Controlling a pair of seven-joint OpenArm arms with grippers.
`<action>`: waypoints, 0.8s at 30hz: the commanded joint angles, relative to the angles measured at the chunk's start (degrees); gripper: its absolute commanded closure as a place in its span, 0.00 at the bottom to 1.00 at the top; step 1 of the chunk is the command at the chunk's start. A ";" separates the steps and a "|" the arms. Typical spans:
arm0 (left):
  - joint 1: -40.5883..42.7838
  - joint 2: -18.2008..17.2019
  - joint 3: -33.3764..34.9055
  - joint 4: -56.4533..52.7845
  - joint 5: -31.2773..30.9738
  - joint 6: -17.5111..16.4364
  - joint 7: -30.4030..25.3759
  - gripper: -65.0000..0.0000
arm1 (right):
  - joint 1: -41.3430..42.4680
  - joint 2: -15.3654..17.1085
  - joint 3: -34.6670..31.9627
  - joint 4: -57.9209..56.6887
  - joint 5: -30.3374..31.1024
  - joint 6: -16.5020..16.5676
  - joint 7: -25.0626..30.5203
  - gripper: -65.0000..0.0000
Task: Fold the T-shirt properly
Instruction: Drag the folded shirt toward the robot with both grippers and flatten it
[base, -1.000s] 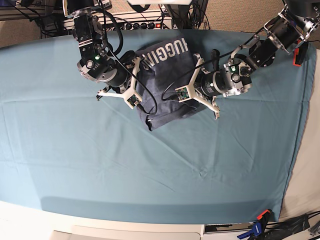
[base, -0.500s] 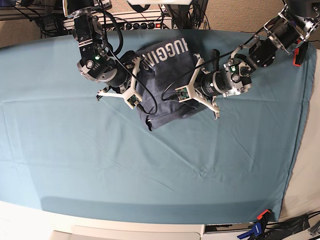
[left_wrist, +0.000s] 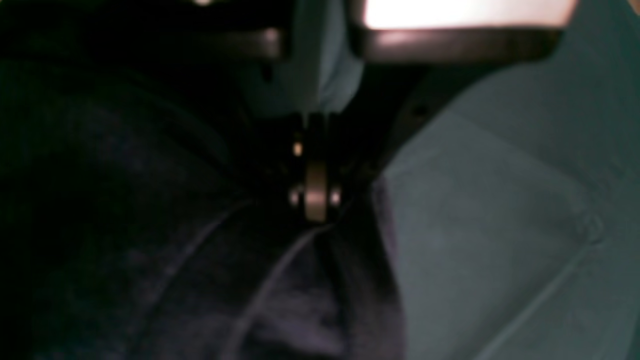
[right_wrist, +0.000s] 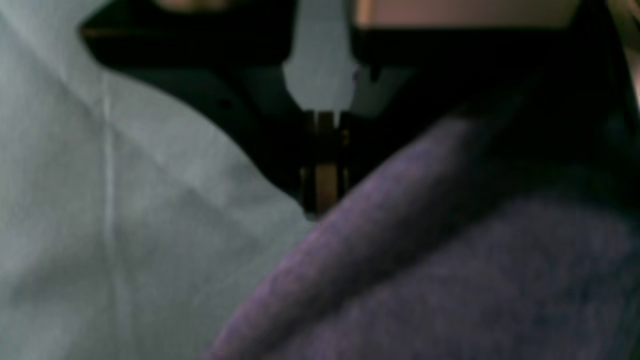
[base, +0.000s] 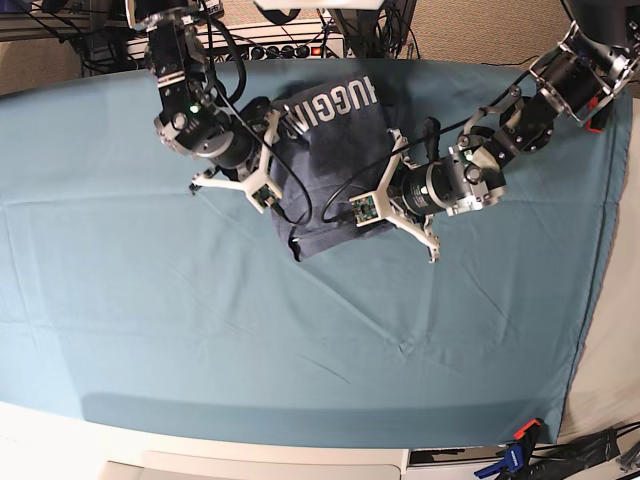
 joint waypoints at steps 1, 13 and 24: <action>-1.31 0.09 -0.44 0.15 -0.44 0.26 -1.01 1.00 | -1.18 0.44 0.07 1.36 0.00 0.44 -2.58 1.00; -1.46 2.32 -0.44 -2.49 -0.37 0.26 -1.73 1.00 | -6.88 0.44 0.07 5.75 0.00 0.42 -2.75 1.00; -2.16 2.32 -0.46 -2.49 0.37 0.94 -1.51 1.00 | -6.54 0.44 0.13 5.75 -4.13 0.35 -0.72 1.00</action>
